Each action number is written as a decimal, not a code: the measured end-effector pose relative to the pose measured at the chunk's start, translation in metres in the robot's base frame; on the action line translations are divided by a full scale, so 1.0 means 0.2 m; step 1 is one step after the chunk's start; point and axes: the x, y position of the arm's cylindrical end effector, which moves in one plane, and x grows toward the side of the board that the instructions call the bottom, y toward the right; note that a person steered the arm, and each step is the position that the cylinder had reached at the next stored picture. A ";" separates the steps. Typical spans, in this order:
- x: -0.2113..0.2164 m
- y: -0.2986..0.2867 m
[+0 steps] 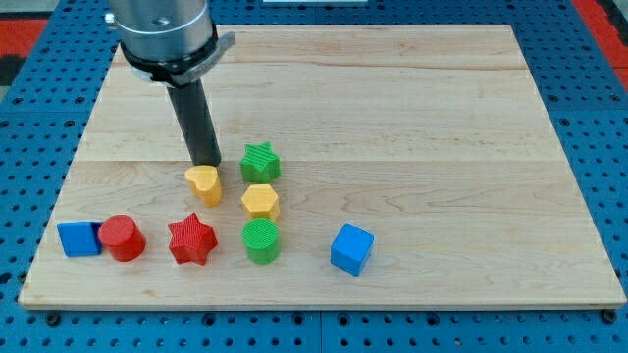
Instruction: Move the blue cube parallel right to the yellow hexagon
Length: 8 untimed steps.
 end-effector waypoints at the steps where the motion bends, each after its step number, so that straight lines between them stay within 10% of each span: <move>1: -0.32 0.26; 3: 0.15 1.43; 5: 0.86 1.26; 8: 0.61 0.81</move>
